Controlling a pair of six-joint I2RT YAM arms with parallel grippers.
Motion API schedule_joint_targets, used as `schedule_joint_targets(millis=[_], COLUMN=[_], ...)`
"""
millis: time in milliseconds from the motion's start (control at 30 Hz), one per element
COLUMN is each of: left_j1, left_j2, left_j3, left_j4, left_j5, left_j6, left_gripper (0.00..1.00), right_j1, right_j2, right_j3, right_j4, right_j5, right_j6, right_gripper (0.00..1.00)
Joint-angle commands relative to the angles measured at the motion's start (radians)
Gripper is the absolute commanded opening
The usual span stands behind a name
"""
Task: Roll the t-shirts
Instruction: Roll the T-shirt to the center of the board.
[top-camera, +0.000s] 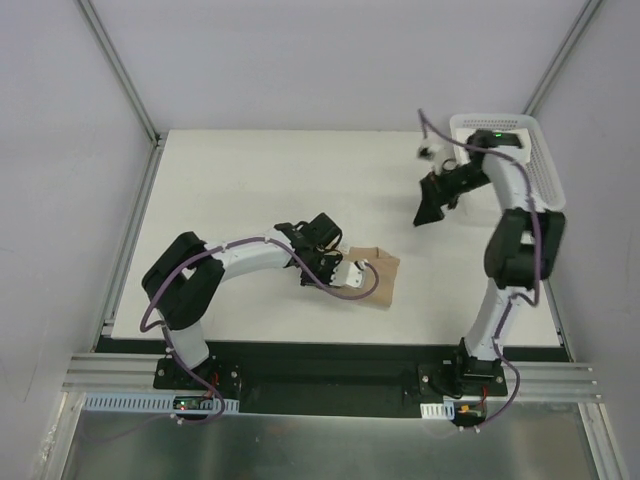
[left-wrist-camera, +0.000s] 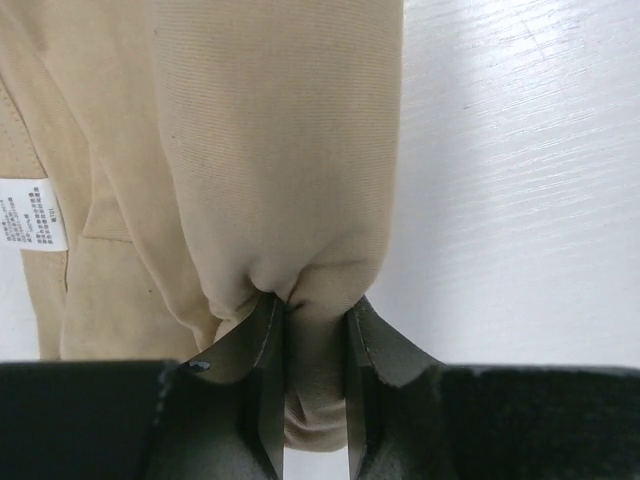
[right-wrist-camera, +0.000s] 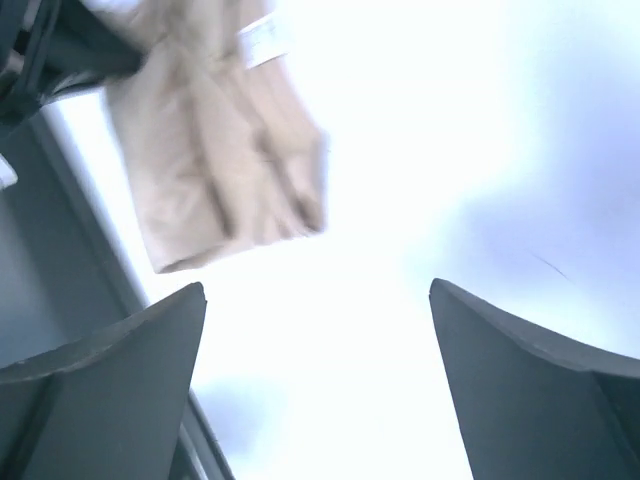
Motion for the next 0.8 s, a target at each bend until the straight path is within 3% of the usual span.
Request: schedule_joint_targets(millis=[0,33,67,133,167,200,267,333,367,400,500,600,767], left_j1=[-0.003,0.001,0.003,0.007,0.006,0.007,0.009,0.010,0.009,0.012,0.023,0.049,0.085], left_j2=[0.130,0.144,0.153,0.174,0.182,0.196,0.211,0.231,0.246,0.254,0.292,0.323,0.369], left_j3=[0.017,0.052,0.066,0.103,0.114,0.123,0.143,0.160,0.168,0.175,0.212,0.252,0.310], left_j4=[-0.286,-0.301,-0.330,-0.353,-0.362,-0.381,-0.398,-0.422,-0.432,-0.445,-0.478,-0.510,-0.571], left_j5=[0.101,0.110,0.131,0.144,0.154,0.160,0.180,0.190,0.193,0.197,0.226,0.275,0.332], left_j6=[-0.084,-0.086,-0.095,-0.100,-0.110,-0.110,-0.121,-0.124,-0.123,-0.124,-0.135,-0.152,-0.166], left_gripper=[0.00,0.00,0.00,0.00,0.00,0.00,0.00,0.00,0.00,0.00,0.00,0.00,0.00], right_j1=[-0.048,-0.051,-0.063,-0.061,-0.072,-0.084,-0.080,-0.016,0.030,0.069,0.168,0.267,0.454], right_j2=[-0.465,-0.558,-0.706,-0.792,-0.776,-0.739,-0.690,-0.769,-0.816,-0.938,-1.178,-1.303,-1.429], right_j3=[-0.084,-0.156,-0.341,-0.450,-0.403,-0.343,-0.258,-0.336,-0.393,-0.588,-0.961,-1.153,-1.280], right_j4=[0.340,0.492,0.833,1.050,1.026,0.939,0.787,0.765,0.751,0.781,0.878,0.793,0.780], right_j5=[0.215,0.258,0.304,0.419,0.349,0.212,0.053,0.104,0.223,0.281,0.344,0.313,0.328], right_j6=[0.233,0.293,0.459,0.692,0.760,0.721,0.708,0.580,0.368,0.301,0.054,-0.101,-0.120], right_gripper=[0.96,0.96,0.96,0.96,0.96,0.99,0.82,0.79,0.79,0.82,0.97,1.00,1.00])
